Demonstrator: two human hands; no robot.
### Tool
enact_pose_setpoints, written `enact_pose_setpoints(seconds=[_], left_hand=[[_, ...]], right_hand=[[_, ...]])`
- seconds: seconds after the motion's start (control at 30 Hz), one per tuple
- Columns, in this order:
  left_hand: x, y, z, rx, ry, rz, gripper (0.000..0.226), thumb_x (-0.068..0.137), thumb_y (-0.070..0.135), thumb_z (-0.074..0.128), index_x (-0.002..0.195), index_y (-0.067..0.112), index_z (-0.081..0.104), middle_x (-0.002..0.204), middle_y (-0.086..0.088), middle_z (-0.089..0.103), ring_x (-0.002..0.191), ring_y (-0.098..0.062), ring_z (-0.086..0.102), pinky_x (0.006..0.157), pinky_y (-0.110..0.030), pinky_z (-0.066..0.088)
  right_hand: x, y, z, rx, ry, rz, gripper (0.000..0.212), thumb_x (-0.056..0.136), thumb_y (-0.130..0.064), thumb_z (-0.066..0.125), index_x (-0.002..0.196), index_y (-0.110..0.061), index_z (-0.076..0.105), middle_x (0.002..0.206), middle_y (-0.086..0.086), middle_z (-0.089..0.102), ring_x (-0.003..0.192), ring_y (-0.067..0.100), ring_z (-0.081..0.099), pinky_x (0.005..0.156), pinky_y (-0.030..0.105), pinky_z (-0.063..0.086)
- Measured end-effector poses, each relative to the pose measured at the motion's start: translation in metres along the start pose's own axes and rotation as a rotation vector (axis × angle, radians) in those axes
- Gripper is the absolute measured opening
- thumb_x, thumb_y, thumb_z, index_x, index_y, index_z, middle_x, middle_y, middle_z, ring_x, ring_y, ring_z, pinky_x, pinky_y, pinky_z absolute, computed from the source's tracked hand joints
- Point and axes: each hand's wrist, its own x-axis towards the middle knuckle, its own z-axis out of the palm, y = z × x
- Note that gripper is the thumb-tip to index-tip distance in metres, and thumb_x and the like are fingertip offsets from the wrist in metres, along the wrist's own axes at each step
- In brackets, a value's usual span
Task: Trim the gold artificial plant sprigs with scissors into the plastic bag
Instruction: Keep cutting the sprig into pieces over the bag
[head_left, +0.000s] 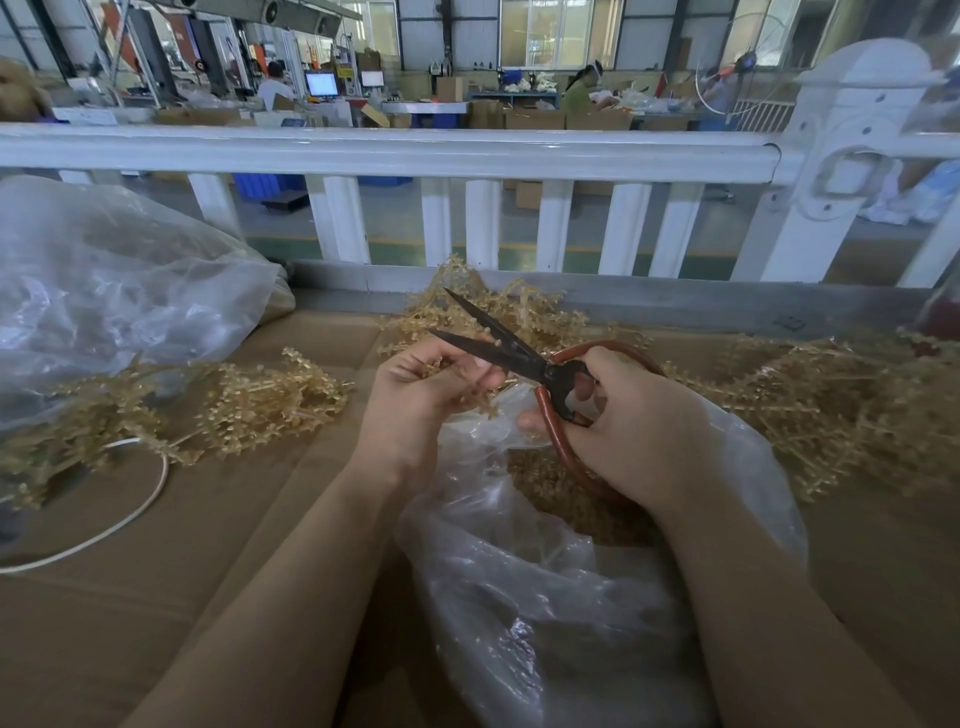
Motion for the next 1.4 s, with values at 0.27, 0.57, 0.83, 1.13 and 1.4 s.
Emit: enact_pose_setpoints(seconds=[0.27,0.57,0.83,1.13,1.4], left_hand=[[-0.0011,-0.0006,0.0021,-0.027,-0.041,0.013,0.008,0.075,0.012,0.068,0.081,0.008,0.071,0.078,-0.006,0.070,0.075,-0.017,0.067,0.080,-0.029,0.054],[-0.0002,-0.0013,0.0005,-0.048,-0.075,0.005,0.015,0.076,0.013,0.067,0.088,0.004,0.069,0.077,-0.005,0.069,0.074,-0.015,0.065,0.083,-0.030,0.051],[0.0013,-0.0023,-0.0015,-0.040,-0.096,-0.005,0.017,0.079,0.012,0.064,0.090,-0.001,0.066,0.074,-0.004,0.069,0.072,-0.013,0.065,0.082,-0.028,0.051],[0.0011,-0.0054,-0.0008,0.020,-0.076,0.074,0.018,0.083,0.008,0.069,0.094,-0.004,0.063,0.078,-0.009,0.069,0.075,-0.020,0.065,0.080,-0.032,0.050],[0.0007,-0.0053,-0.0007,0.139,-0.071,0.224,0.006,0.092,0.003,0.064,0.096,0.004,0.068,0.085,-0.010,0.074,0.075,-0.020,0.071,0.073,-0.027,0.056]], right_hand=[[-0.0020,0.0012,0.0043,0.030,0.065,-0.011,0.065,0.072,-0.092,0.043,0.086,-0.031,0.059,0.064,-0.018,0.054,0.059,0.000,0.053,0.052,0.020,0.046],[-0.0007,0.0039,0.0029,0.059,0.020,-0.021,0.065,0.071,-0.092,0.043,0.094,-0.035,0.061,0.066,-0.020,0.055,0.061,-0.007,0.049,0.054,0.014,0.038],[-0.0003,0.0046,0.0025,0.101,-0.006,-0.012,0.065,0.068,-0.094,0.040,0.097,-0.039,0.061,0.067,-0.021,0.056,0.062,-0.007,0.051,0.056,0.015,0.039],[0.0006,0.0067,0.0034,0.054,-0.014,0.004,0.066,0.068,-0.097,0.035,0.097,-0.042,0.058,0.068,-0.021,0.059,0.061,-0.004,0.053,0.054,0.018,0.043],[-0.0008,0.0098,0.0033,0.065,-0.001,-0.014,0.069,0.072,-0.096,0.034,0.102,-0.040,0.062,0.075,-0.018,0.064,0.067,0.003,0.059,0.059,0.024,0.052]])
